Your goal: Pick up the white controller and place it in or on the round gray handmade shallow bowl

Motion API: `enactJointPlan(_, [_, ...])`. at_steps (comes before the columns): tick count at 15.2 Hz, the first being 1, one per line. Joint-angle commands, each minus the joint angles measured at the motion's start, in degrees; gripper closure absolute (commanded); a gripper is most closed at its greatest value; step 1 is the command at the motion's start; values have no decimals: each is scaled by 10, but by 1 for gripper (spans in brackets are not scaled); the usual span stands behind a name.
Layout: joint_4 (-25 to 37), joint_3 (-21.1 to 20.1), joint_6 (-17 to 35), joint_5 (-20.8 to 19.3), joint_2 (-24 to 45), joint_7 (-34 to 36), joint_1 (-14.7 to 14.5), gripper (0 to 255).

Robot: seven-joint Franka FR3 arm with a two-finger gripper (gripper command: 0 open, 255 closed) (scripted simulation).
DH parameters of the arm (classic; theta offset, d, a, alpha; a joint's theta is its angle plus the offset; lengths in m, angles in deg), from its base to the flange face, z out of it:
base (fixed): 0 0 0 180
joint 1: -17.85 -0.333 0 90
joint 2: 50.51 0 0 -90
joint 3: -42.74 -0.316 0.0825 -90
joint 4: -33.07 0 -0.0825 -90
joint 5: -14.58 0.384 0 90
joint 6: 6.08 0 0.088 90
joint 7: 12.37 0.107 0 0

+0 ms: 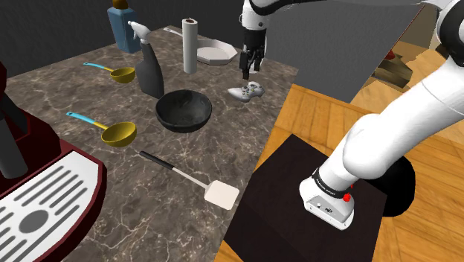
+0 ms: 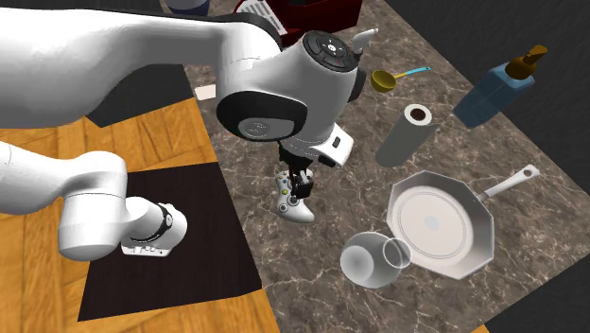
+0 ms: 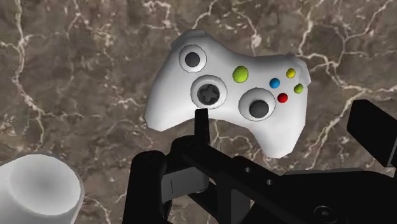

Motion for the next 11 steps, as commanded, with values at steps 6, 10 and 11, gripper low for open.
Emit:
enactJointPlan(6, [92,-7,12,35,149,-27,-12,0])
enactJointPlan(10, [61,-8,43,35,148,-28,-12,0])
enactJointPlan(11, [54,-8,51,35,149,-28,-13,0])
